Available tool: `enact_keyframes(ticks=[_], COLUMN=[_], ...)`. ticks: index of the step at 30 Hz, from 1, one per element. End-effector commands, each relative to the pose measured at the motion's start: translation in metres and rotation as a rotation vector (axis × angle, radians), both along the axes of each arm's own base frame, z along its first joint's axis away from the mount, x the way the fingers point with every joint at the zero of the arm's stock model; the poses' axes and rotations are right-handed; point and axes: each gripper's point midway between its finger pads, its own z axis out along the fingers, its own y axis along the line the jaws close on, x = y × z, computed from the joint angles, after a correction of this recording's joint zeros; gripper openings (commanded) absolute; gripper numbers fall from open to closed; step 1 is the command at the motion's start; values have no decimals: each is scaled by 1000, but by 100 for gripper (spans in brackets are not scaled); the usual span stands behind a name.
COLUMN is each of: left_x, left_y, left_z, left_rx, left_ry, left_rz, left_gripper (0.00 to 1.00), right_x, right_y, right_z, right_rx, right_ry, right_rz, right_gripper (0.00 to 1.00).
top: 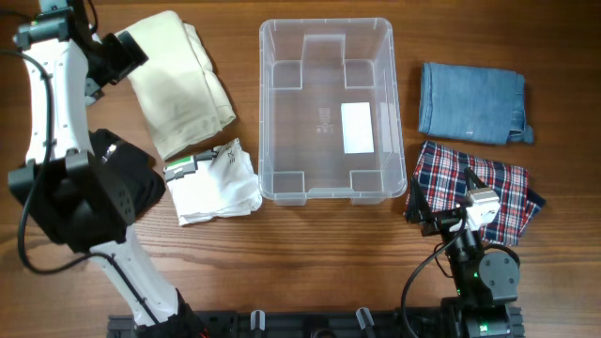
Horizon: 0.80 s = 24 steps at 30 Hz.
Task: Pack container
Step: 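Reach the left gripper to the cream folded cloth and grasp it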
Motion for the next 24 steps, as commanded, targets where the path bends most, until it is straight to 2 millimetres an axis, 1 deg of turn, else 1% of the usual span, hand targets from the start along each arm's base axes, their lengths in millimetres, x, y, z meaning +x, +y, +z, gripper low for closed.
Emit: enact_keyframes(ticks=[1, 5, 9, 12, 14, 17, 22, 24], left_x=[9, 13, 19, 20, 17, 14, 2, -1], left_y=[-6, -5, -11, -12, -12, -13, -17, -18], left_z=[-34, -65, -84, -100, -113, -126, -159, -165], left_rx=[-61, -73, -109, -118, -122, -124, -131, -136], left_ry=[39, 79, 84, 102, 117, 124, 141, 143], left_rz=[-31, -30, -60, -64, -63, -62, -62, -63], left_gripper=[100, 100, 100, 100, 100, 100, 100, 100], right_x=[0, 0, 0, 0, 0, 0, 0, 0], right_y=[0, 0, 0, 0, 0, 0, 0, 0], right_z=[2, 2, 2, 2, 2, 2, 2, 2], right_rx=[-9, -9, -9, -9, -10, -9, -9, -9], right_ry=[-13, -13, -13, -13, -13, -13, -13, -13], right_rz=[5, 4, 4, 4, 4, 5, 5, 4], right_gripper=[100, 100, 100, 100, 100, 100, 100, 100])
